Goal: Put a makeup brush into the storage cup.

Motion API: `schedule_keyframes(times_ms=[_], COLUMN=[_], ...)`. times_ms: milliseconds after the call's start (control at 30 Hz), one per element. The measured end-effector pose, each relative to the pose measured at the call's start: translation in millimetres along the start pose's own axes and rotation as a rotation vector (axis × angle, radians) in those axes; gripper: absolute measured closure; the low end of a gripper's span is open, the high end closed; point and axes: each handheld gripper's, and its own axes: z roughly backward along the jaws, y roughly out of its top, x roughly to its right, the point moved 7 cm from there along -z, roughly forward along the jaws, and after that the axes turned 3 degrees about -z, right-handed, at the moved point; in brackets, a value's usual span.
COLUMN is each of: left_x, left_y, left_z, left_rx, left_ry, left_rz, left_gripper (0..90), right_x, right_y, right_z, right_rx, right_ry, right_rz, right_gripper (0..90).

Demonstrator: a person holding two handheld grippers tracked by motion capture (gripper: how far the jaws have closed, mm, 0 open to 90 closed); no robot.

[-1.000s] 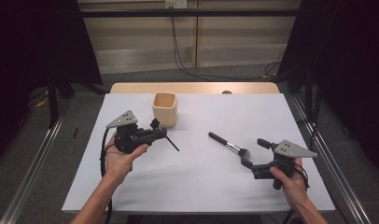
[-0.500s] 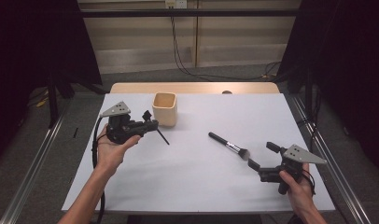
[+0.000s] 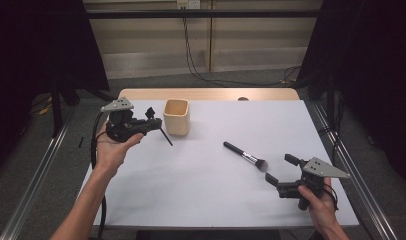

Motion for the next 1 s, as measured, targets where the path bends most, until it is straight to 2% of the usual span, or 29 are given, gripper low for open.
schedule_keyframes(times_ms=[33,233,300,367,567,800,900,967,1000], left_x=[-2.9,-15.8,-17.9,-21.2,-27.5,-36.7,-40.0,-42.1,-41.3], left_y=[1.8,10.7,13.3,15.3,27.6,41.0,44.2,47.2,49.0], left_z=[0.2,-2.1,-1.7,-0.8,1.8,-6.9,-13.2,-15.8,-16.6], left_rx=[0.011,0.047,0.065,0.066,0.101,0.116,0.128,0.129,0.129], left_ry=[0.016,0.048,0.045,0.065,0.087,0.121,0.128,0.152,0.147], left_rz=[0.004,0.015,0.024,0.019,0.013,0.003,0.016,0.018,0.018], left_gripper=[85.5,85.5,85.5,85.5,85.5,85.5,85.5,85.5,85.5], right_x=[0.0,0.5,0.6,0.5,-0.4,-0.7,-0.2,0.1,0.0], right_y=[0.1,-1.5,-1.6,-1.9,-2.1,-2.1,-2.5,-2.3,-2.2], right_z=[-0.1,-0.3,-0.5,-0.4,-1.1,-1.3,-1.1,-0.8,-0.7], right_rx=[-0.001,-0.005,-0.004,-0.007,-0.009,-0.009,-0.010,-0.007,-0.006], right_ry=[0.002,0.000,0.000,-0.004,-0.001,0.002,0.003,-0.001,0.002], right_rz=[0.004,0.003,0.003,0.005,0.008,0.012,0.011,0.012,0.012], right_gripper=[0.0,0.0,0.0,0.0,0.0,0.0,0.0,0.0,0.0])
